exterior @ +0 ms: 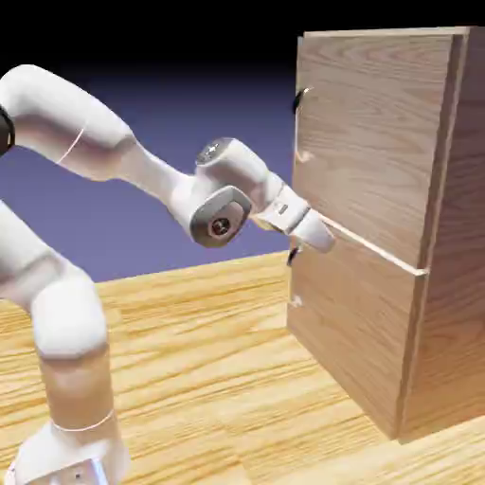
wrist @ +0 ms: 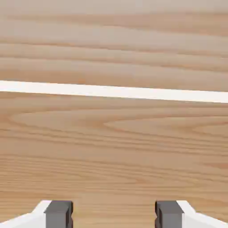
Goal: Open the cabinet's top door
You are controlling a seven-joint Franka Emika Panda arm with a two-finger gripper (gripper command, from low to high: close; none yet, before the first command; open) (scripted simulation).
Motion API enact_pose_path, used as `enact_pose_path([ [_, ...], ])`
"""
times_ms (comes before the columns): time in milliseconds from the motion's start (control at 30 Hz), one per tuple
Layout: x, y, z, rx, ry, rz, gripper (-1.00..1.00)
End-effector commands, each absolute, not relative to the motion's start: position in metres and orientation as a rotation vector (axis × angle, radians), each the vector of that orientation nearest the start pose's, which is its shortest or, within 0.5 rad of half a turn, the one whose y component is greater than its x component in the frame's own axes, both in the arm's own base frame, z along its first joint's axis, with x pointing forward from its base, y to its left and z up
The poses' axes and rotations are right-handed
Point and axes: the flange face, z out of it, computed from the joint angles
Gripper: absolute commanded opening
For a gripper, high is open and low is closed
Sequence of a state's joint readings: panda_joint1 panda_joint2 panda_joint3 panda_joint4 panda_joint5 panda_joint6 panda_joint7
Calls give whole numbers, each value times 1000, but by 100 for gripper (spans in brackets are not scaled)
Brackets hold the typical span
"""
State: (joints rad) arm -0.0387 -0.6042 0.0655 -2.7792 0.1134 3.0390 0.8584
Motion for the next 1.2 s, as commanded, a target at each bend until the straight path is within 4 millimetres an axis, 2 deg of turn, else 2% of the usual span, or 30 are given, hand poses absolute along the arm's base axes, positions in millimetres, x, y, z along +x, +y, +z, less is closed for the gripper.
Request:
enact_pose_path([
  [0,389,3,497,-2204,1216,-1052,0],
  [133,385,4,536,-1879,1436,-1027,0],
  [300,376,13,579,-1471,1616,-945,0],
  [467,364,29,615,-1082,1708,-816,0],
  [633,353,52,641,-729,1734,-648,0],
  [900,342,100,660,-247,1692,-319,0],
  [1033,342,128,657,-39,1651,-136,0],
  [1167,346,156,646,152,1604,54,0],
])
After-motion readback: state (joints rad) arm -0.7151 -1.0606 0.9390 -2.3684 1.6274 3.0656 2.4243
